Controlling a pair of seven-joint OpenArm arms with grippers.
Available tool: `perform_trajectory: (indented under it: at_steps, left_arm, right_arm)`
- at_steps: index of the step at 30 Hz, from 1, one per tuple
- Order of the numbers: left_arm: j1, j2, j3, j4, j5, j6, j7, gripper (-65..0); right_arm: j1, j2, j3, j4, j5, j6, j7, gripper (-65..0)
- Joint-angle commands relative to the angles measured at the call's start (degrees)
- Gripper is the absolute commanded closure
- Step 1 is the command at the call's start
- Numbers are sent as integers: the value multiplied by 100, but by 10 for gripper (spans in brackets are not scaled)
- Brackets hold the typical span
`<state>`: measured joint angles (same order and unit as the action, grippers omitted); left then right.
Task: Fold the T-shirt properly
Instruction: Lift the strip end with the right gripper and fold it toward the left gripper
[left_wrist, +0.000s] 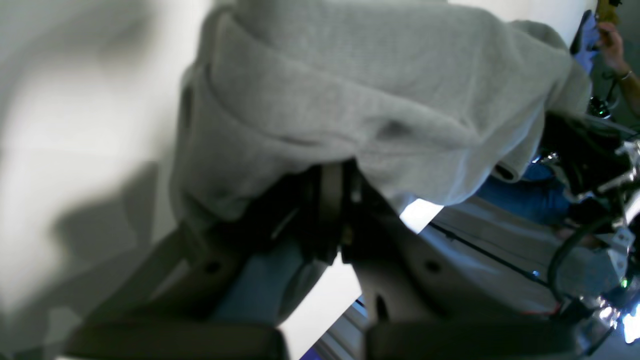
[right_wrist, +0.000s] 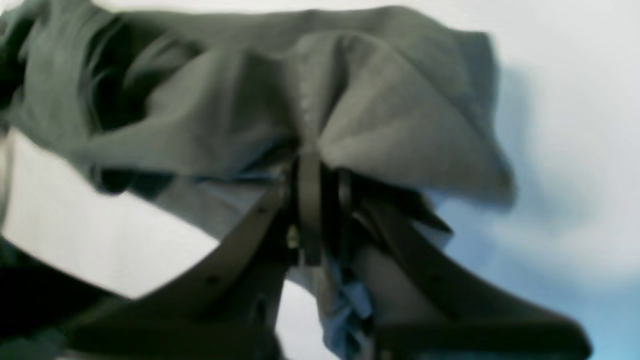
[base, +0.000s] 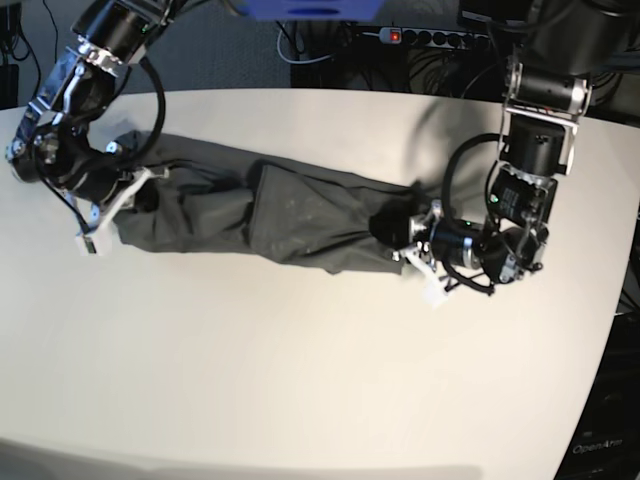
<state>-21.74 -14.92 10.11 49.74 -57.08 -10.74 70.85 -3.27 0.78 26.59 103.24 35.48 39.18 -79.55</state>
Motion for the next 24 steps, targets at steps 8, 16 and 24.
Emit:
perform_trajectory:
  at_steps: [8,16,24]
  left_arm:
    - [112,-86,57,-55,842,173,93,-20]
    - [121,-86,66,-55,842,200,93,-20]
    - [121,-86,75,-55,851,208,93,-20]
  right_arm:
    - [-56,15,-764,282,113,60,-45,-7]
    - [6,15,-1529,300,113,-195,-45,-7]
    - [208,-3,-2408,309,122,-652,-45,-7]
